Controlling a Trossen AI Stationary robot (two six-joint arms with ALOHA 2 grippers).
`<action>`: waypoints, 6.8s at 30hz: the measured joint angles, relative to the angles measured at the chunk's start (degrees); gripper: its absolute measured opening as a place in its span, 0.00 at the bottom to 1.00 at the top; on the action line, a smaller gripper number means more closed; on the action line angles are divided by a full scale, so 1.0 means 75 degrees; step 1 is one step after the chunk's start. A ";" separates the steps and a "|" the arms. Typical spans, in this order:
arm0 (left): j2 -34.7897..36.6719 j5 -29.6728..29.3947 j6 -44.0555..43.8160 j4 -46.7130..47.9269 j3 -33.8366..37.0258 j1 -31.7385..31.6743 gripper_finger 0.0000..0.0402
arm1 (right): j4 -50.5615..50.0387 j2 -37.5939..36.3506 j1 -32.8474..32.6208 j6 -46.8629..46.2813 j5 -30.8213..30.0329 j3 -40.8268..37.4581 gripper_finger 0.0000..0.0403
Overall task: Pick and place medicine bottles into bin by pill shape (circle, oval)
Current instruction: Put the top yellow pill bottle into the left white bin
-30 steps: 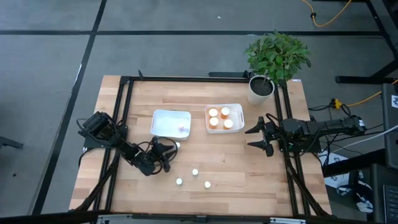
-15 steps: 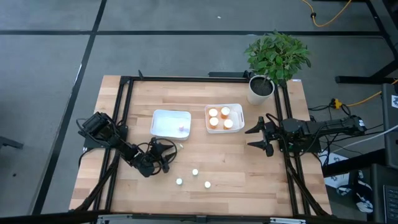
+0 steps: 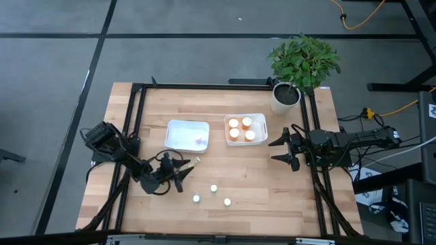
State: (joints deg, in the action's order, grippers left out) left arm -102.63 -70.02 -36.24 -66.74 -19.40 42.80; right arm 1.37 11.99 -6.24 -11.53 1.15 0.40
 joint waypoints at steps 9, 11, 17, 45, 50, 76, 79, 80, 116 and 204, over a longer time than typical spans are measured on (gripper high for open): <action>0.2739 -0.0165 0.3422 -0.0031 -0.0003 -0.0496 0.43 | -0.0002 0.0001 0.0002 -0.0001 0.0000 0.0000 0.69; 0.3490 0.0086 0.4690 -0.0016 -0.0003 -0.0765 0.43 | -0.0003 0.0003 0.0003 0.0000 0.0000 0.0000 0.69; 0.5299 0.1418 0.7284 0.0219 -0.0003 -0.2153 0.43 | 0.0000 0.0000 0.0003 -0.0001 0.0000 0.0000 0.69; 0.3195 0.9368 0.2880 1.4934 -0.9303 -0.6925 0.43 | -0.0003 0.0001 0.0000 -0.0001 0.0000 0.0000 0.69; 0.2972 0.9532 0.1665 1.6150 -0.9672 -0.6744 0.43 | -0.0002 0.0001 0.0002 -0.0001 0.0000 0.0000 0.69; 0.2208 0.8932 -0.1098 1.7800 -0.9580 -0.5392 0.43 | 0.0003 0.0000 0.0003 -0.0003 0.0000 0.0002 0.69; 0.2022 0.9068 -0.1098 1.7838 -0.9580 -0.5156 0.43 | 0.0003 -0.0003 0.0002 -0.0003 0.0000 0.0003 0.69; 0.1937 0.9110 -0.1110 1.7837 -0.9579 -0.5067 0.43 | 0.0003 -0.0003 0.0002 -0.0003 -0.0002 0.0000 0.69; -0.1287 1.0364 0.0773 1.7310 -0.9573 -0.5371 0.43 | 0.0000 0.0000 0.0000 0.0000 -0.0002 0.0000 0.69; -0.1294 0.9407 -0.2097 1.5527 -0.7533 -0.4187 0.61 | -0.0003 0.0000 0.0000 -0.0003 -0.0003 0.0000 0.69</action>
State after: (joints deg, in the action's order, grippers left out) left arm -112.33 0.54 -51.96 49.72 -75.90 11.40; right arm 1.35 11.99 -6.24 -11.55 1.13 0.40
